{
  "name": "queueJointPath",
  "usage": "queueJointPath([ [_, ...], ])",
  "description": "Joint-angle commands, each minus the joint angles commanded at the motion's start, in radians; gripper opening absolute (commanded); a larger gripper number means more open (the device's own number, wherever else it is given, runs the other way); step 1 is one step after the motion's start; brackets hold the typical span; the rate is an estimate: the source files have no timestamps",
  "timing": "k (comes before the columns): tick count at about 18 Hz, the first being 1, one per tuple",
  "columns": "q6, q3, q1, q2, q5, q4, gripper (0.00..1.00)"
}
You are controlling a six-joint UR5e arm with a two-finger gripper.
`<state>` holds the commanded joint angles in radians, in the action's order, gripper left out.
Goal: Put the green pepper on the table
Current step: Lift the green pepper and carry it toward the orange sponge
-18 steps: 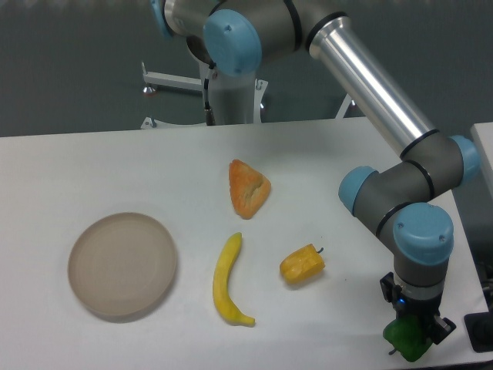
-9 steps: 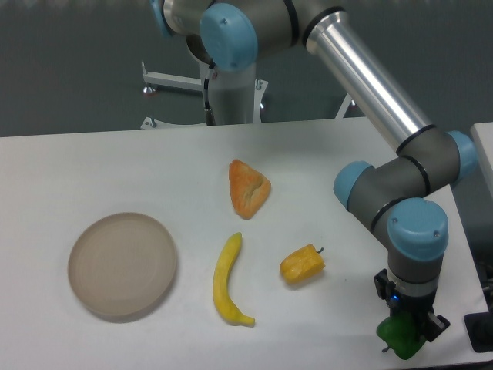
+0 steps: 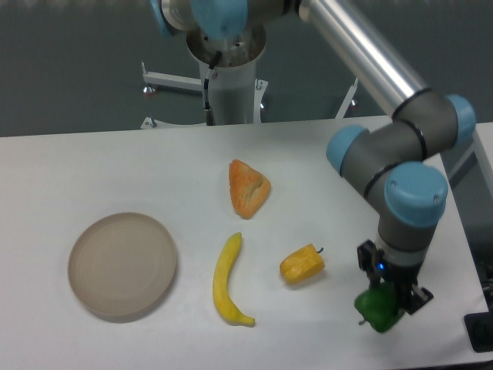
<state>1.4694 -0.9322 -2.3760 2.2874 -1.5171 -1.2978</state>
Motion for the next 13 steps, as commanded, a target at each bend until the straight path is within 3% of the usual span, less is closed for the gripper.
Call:
queueJointPath([
  [4, 0.188, -0.146, -0.066, -0.106, 0.002, -0.006, 0.34],
  [11, 0.377, -0.374, -0.144, -0.233, -0.002, 0.012, 0.34],
  [13, 0.4, -0.463, -0.163, -0.269, 0.0, 0.066, 0.34],
])
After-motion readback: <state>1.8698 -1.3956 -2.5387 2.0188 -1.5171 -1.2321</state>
